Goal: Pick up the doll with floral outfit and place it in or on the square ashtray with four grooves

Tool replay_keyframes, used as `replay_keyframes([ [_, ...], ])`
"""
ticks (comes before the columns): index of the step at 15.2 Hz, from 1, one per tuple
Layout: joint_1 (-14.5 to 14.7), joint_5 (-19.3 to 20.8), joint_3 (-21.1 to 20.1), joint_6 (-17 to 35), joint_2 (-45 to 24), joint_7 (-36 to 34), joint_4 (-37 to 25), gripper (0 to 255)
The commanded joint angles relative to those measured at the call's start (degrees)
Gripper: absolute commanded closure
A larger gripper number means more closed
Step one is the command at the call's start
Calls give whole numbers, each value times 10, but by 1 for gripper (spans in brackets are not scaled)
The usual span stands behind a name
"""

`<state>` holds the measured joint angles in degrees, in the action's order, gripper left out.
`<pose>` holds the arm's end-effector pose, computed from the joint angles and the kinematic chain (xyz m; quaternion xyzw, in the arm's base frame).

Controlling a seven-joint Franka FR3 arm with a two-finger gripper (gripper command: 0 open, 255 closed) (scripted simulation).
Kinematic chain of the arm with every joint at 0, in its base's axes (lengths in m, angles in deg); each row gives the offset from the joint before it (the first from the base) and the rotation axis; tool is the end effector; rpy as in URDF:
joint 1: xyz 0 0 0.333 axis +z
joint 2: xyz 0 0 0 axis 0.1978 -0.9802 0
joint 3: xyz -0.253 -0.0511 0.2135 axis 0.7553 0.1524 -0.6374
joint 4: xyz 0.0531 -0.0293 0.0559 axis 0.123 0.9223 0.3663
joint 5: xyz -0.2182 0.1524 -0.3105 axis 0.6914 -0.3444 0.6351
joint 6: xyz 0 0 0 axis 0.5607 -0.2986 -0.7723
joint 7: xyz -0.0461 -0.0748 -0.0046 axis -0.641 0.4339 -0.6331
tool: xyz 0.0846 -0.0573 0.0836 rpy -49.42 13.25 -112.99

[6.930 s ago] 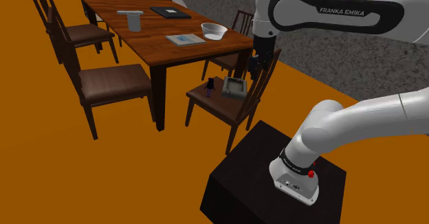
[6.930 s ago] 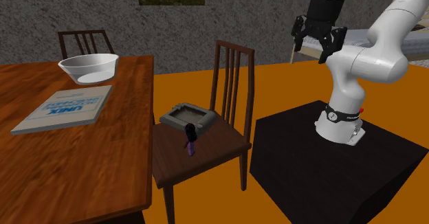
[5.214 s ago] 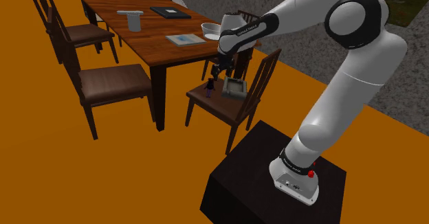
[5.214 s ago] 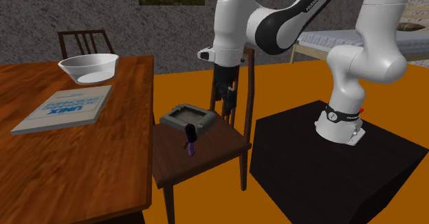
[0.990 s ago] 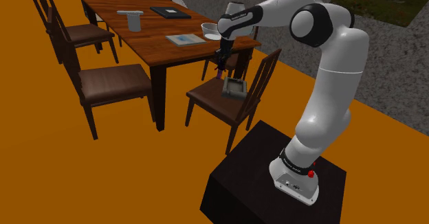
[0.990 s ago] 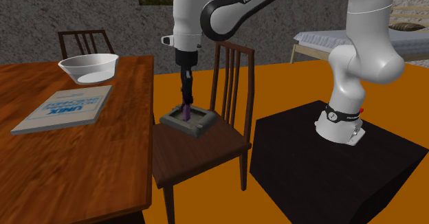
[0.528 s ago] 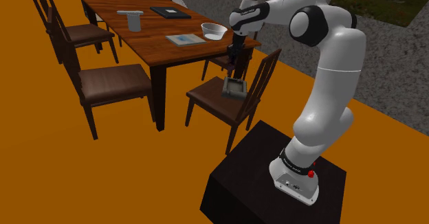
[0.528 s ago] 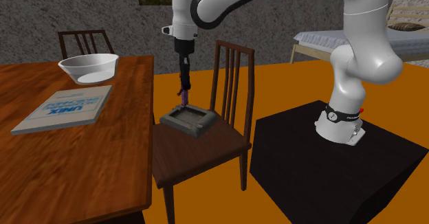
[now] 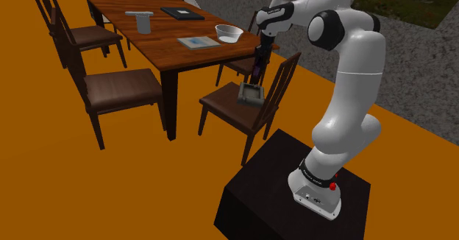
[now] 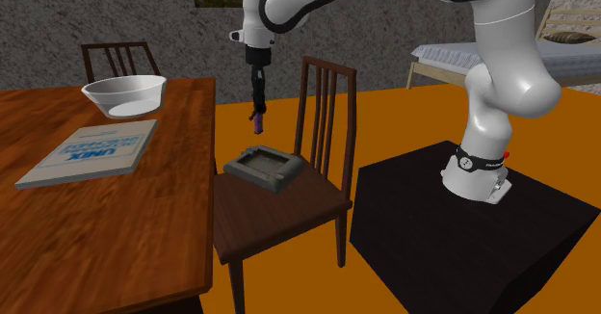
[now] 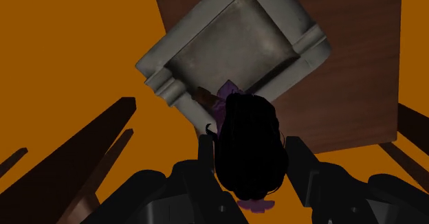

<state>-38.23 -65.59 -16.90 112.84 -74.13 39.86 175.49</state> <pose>0.5732 -0.4221 0.4086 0.9923 -0.1108 0.0457 0.0303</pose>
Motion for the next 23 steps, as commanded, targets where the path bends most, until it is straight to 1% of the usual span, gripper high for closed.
replay_keyframes([
  [1, -2, -2, 0, 8, -7, 4, 1, 255],
  [10, -4, -8, -4, 67, -30, 8, 37, 255],
  [20, -6, -17, -9, 128, -65, 13, 64, 255],
  [23, -7, -18, -9, 132, -68, 14, 65, 255],
])
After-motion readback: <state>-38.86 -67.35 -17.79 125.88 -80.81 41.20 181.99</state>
